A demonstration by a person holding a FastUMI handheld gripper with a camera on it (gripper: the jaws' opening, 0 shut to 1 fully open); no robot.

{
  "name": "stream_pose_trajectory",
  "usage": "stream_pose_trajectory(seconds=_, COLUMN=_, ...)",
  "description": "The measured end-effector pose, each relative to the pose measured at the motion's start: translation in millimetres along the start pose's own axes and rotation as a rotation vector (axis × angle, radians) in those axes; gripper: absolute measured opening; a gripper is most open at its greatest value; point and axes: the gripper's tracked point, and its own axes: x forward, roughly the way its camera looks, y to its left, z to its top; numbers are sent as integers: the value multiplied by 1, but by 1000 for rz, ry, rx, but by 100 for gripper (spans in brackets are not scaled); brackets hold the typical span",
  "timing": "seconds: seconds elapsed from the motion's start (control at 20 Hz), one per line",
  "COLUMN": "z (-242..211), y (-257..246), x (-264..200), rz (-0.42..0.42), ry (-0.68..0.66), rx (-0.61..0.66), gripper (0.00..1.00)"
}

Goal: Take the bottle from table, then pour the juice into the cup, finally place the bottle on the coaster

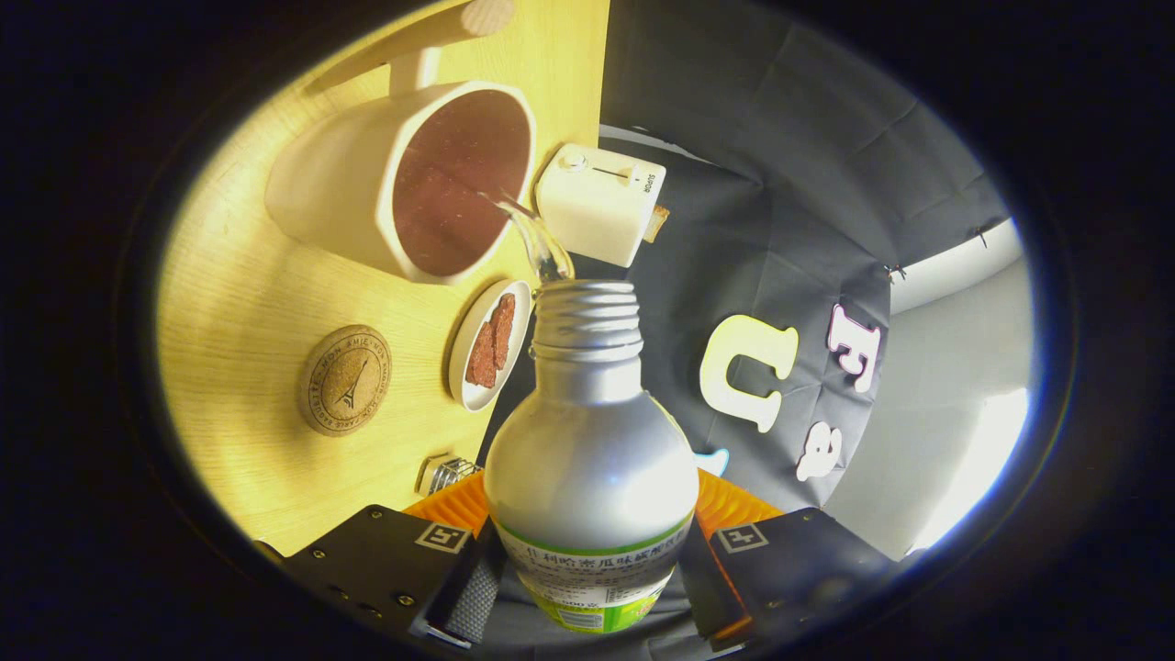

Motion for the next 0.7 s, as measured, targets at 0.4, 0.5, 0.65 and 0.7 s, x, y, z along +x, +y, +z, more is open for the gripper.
stream_pose_trajectory(seconds=0.4, z=2, y=-5, x=3, rz=15, ry=6, rx=-61, gripper=81)
stream_pose_trajectory(seconds=0.5, z=2, y=-3, x=2, rz=27, ry=7, rx=-84, gripper=81)
stream_pose_trajectory(seconds=0.65, z=-1, y=-1, x=2, rz=39, ry=15, rx=-110, gripper=81)
stream_pose_trajectory(seconds=0.7, z=-2, y=1, x=2, rz=46, ry=19, rx=-119, gripper=81)
